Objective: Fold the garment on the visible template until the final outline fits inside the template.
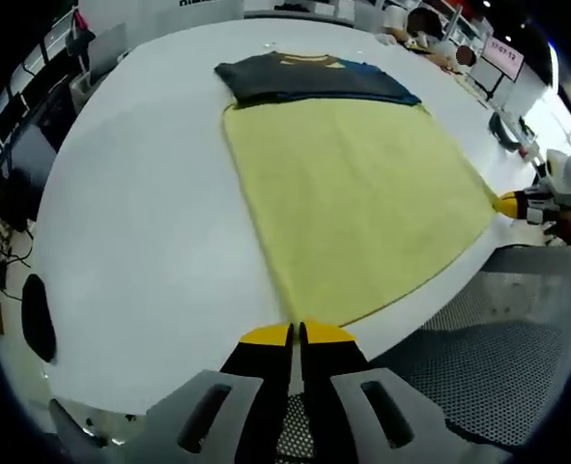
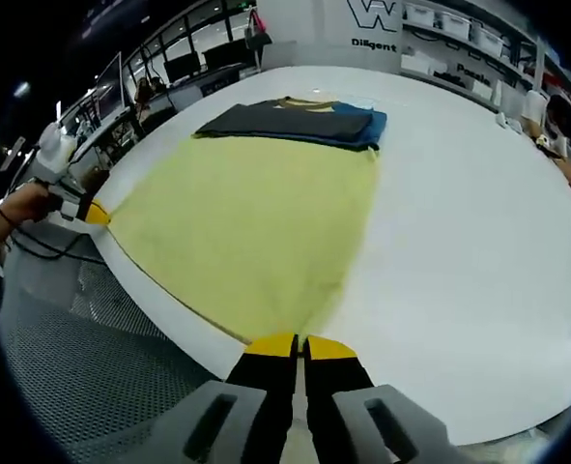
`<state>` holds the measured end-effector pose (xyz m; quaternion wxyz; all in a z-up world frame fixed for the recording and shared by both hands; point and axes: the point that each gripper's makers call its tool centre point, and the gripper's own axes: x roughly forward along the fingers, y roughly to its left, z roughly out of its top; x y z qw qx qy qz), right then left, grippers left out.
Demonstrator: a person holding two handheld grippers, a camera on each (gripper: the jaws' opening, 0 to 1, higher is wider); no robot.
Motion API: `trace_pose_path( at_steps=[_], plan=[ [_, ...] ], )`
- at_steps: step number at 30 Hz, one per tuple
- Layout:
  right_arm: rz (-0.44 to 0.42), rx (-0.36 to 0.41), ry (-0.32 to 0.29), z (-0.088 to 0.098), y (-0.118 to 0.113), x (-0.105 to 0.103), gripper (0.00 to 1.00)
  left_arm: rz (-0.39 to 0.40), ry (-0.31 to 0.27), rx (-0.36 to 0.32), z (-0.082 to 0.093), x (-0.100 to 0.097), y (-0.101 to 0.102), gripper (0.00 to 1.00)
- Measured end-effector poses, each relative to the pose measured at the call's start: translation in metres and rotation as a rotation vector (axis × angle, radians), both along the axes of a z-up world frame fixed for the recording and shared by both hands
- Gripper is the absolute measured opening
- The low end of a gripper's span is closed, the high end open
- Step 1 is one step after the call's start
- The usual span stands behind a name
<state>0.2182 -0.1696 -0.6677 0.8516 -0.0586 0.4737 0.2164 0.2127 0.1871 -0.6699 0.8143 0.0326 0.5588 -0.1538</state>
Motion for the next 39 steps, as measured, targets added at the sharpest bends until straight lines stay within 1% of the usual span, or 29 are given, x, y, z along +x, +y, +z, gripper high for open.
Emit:
trace_pose_path(
  at_steps=[6,9,11,16,19,22,23,25,28,30,33,36,38,39],
  plan=[
    [0.018,-0.006,0.02,-0.001,0.002,-0.009,0.0,-0.003,0.028,0.015,-0.002,-0.008,0.002,0.03],
    [0.024,-0.012,0.014,0.0,0.002,-0.009,0.0,0.008,0.029,0.012,-0.001,-0.009,0.002,0.03],
    [0.019,-0.009,0.007,0.002,0.002,-0.007,0.0,0.014,0.025,0.009,0.001,-0.008,0.002,0.03],
    [0.014,0.004,-0.019,0.013,0.003,-0.001,0.0,0.027,-0.007,-0.012,0.015,-0.003,-0.001,0.03],
    [0.014,0.013,-0.046,0.022,0.004,0.007,0.0,0.039,-0.031,-0.025,0.024,0.004,-0.002,0.03],
    [-0.004,0.044,-0.085,0.035,0.005,0.022,0.0,0.052,-0.066,-0.032,0.033,0.015,-0.002,0.03],
    [-0.006,0.047,-0.092,0.036,0.005,0.024,0.0,0.055,-0.069,-0.034,0.034,0.016,-0.002,0.03],
    [-0.017,0.058,-0.121,0.046,0.004,0.034,0.0,0.076,-0.089,-0.045,0.04,0.023,0.0,0.03],
    [-0.024,0.065,-0.152,0.056,0.004,0.045,0.0,0.109,-0.116,-0.064,0.047,0.033,0.003,0.03],
    [-0.034,0.076,-0.181,0.065,0.004,0.056,0.0,0.121,-0.126,-0.072,0.052,0.04,0.005,0.03],
    [-0.039,0.089,-0.202,0.072,0.005,0.066,0.0,0.141,-0.149,-0.083,0.059,0.051,0.006,0.03],
    [-0.03,0.086,-0.229,0.08,0.006,0.077,0.0,0.152,-0.17,-0.09,0.066,0.062,0.007,0.03],
    [-0.032,0.085,-0.246,0.085,0.006,0.087,0.0,0.182,-0.196,-0.111,0.074,0.073,0.008,0.03],
    [-0.033,0.085,-0.249,0.086,0.005,0.089,0.0,0.188,-0.202,-0.116,0.075,0.076,0.008,0.03]
  ],
)
